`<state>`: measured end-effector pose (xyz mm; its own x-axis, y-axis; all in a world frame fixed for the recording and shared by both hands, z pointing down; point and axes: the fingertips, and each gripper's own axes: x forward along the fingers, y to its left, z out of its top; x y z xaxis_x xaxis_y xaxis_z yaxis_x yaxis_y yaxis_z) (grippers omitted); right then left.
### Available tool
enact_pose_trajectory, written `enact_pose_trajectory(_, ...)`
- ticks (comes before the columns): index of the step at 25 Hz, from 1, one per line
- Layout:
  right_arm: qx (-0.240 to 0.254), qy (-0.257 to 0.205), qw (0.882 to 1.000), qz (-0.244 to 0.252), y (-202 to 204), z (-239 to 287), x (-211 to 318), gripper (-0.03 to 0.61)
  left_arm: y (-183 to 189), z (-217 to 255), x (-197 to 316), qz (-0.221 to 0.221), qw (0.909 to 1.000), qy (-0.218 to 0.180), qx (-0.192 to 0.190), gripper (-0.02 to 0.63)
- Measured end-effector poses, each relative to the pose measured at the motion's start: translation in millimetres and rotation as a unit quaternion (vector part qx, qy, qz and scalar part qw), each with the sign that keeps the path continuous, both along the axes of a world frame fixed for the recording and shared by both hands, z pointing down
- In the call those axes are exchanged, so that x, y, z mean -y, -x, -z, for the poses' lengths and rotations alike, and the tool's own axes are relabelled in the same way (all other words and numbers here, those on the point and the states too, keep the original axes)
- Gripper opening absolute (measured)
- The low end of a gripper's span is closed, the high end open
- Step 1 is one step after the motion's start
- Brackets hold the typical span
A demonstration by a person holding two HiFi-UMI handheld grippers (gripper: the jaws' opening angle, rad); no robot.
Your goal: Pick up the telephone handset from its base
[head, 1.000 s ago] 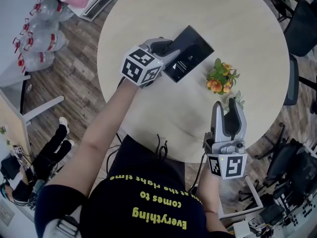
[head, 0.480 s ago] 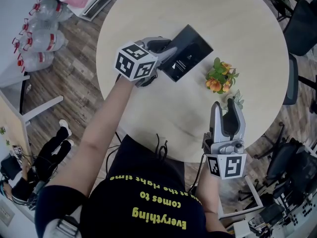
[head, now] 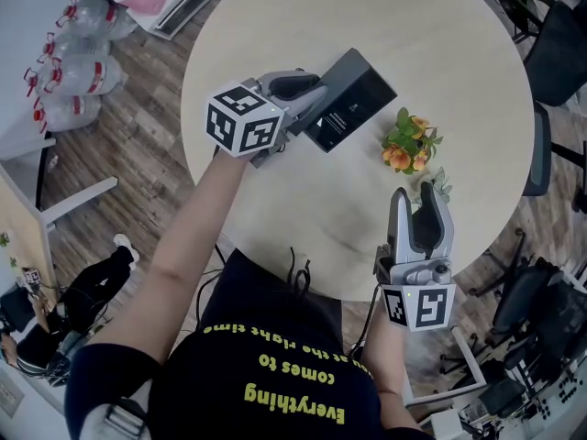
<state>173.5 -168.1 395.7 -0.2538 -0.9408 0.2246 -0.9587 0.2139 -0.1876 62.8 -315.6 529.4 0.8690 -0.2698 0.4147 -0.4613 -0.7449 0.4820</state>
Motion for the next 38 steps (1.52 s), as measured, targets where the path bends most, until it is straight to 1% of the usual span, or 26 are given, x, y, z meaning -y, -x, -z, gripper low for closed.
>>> enact_pose_trajectory(1,0.000,0.000,1.000,0.000,0.0,0.2,-0.6,0.169,0.9,3.1,0.7,0.003,0.9999,-0.011,0.004,0.067)
enact_pose_trajectory(3,0.000,-0.001,1.000,0.001,0.2,0.3,-2.3,0.169,1.7,7.3,0.4,0.002,0.9992,-0.036,0.018,0.067)
enact_pose_trajectory(6,0.000,-0.003,1.000,0.001,1.5,1.5,-4.0,0.169,0.3,9.5,-3.5,-0.006,0.9983,-0.050,0.028,0.067)
enact_pose_trajectory(12,-0.005,-0.011,1.000,0.000,1.5,9.9,-6.0,0.168,1.9,25.0,-10.8,0.002,0.9980,-0.061,0.017,0.067)
enact_pose_trajectory(17,-0.010,-0.022,1.000,0.002,0.6,19.6,-10.4,0.164,3.9,48.0,-16.5,0.012,0.9967,-0.080,0.003,0.067)
enact_pose_trajectory(18,-0.011,-0.024,1.000,0.004,1.8,22.1,-12.2,0.151,5.2,53.5,-18.3,0.015,0.9963,-0.084,0.000,0.067)
enact_pose_trajectory(20,-0.014,-0.032,0.999,0.008,4.0,28.1,-16.9,0.096,8.4,65.0,-22.5,0.021,0.9952,-0.095,-0.006,0.067)
enact_pose_trajectory(27,-0.022,-0.058,0.998,0.016,6.9,49.7,-33.7,0.072,20.3,105.2,-41.7,0.044,0.9898,-0.134,-0.019,0.067)
enact_pose_trajectory(31,-0.031,-0.074,0.997,0.021,8.7,66.1,-46.0,0.054,29.3,127.9,-60.2,0.057,0.9871,-0.147,-0.029,0.067)
enact_pose_trajectory(34,-0.039,-0.086,0.995,0.027,10.1,76.9,-55.2,0.037,35.9,144.4,-74.4,0.066,0.9830,-0.169,-0.027,0.067)
enact_pose_trajectory(38,-0.045,-0.100,0.993,0.039,12.4,89.9,-66.3,0.012,44.0,168.0,-92.8,0.085,0.9702,-0.227,-0.009,0.067)
